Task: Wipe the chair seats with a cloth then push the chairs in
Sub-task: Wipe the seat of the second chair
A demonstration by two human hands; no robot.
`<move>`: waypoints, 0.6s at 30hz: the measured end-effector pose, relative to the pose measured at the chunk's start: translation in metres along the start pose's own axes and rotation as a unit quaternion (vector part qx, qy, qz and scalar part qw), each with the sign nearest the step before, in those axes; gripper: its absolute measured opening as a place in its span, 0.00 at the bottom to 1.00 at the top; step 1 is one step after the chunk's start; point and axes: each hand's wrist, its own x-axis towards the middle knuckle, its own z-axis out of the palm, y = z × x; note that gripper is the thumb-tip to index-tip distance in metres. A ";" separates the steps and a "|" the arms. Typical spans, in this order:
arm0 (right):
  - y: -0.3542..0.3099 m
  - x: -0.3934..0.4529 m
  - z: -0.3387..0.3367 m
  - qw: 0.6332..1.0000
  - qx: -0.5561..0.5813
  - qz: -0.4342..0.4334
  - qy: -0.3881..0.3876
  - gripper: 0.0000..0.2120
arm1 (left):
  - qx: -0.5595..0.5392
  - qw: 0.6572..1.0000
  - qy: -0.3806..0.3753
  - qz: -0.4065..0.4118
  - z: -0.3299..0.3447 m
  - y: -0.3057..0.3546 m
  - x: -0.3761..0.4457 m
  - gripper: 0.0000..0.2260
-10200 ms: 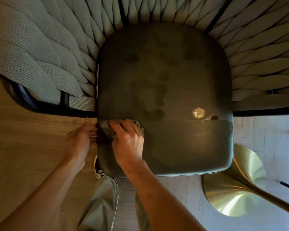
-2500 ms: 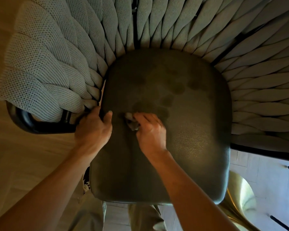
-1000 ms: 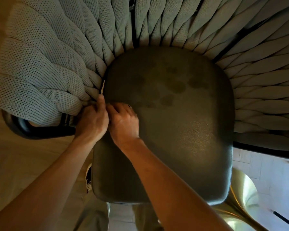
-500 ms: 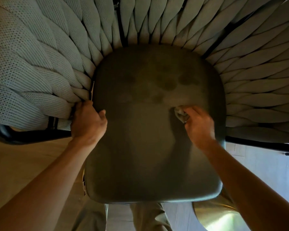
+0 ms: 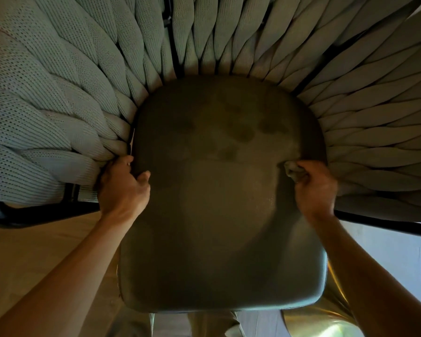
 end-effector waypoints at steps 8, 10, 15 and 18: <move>-0.136 -0.033 0.058 0.982 0.098 -0.150 -0.062 0.21 | -0.060 0.998 -0.003 -0.028 -0.001 0.001 -0.001 0.19; -0.176 -0.044 0.073 0.973 0.129 -0.164 -0.095 0.20 | -0.083 0.995 0.013 -0.060 -0.002 0.008 0.000 0.16; -0.243 -0.061 0.099 0.953 0.128 -0.218 -0.165 0.12 | -0.140 0.978 0.036 -0.150 -0.006 0.022 0.002 0.27; -0.242 -0.063 0.100 0.954 0.106 -0.240 -0.145 0.11 | -0.118 0.979 0.040 -0.164 -0.007 0.023 0.002 0.29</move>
